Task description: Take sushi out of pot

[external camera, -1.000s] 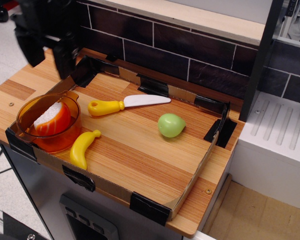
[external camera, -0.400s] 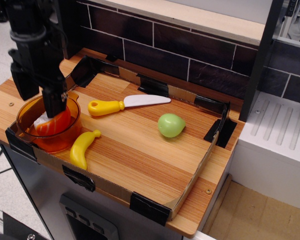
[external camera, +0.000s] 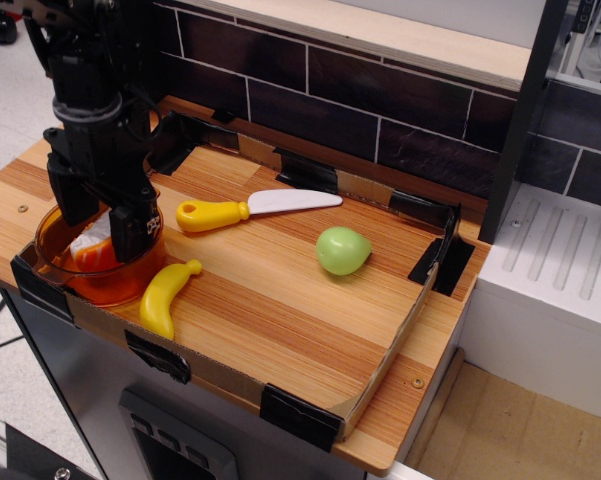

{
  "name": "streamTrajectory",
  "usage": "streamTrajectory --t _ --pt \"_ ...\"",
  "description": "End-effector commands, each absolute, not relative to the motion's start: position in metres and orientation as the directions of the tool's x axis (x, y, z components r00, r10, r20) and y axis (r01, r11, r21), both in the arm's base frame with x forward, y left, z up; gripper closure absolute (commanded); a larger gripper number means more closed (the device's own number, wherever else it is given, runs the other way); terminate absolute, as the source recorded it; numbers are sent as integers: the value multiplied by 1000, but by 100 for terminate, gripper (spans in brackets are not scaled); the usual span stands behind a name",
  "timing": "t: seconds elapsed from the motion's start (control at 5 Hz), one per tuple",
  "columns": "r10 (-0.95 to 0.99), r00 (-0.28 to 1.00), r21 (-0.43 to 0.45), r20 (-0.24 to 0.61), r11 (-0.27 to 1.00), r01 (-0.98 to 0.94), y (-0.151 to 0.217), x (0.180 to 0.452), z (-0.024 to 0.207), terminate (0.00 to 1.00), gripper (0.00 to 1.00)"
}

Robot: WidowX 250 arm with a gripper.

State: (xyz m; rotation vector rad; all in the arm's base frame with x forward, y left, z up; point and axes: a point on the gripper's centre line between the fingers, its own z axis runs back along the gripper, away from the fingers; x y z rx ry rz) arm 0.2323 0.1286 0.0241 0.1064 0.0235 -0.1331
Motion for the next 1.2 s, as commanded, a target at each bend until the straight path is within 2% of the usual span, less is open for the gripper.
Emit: streamTrajectory --t 0.0,0.2,0.4,0.6,0.8,1.0 --pt "-144 990 129 -4 981 144 136 239 28 0 0" --pt "-147 989 138 -2 980 146 137 238 26 0 0" --pt "-136 991 155 18 979 132 138 237 27 0 100" --pt "-120 992 163 34 980 113 142 234 40 0 100" --pt "-79 993 157 88 986 65 147 231 73 0 100" --pt "-21 969 89 247 996 -1 145 227 110 0 100"
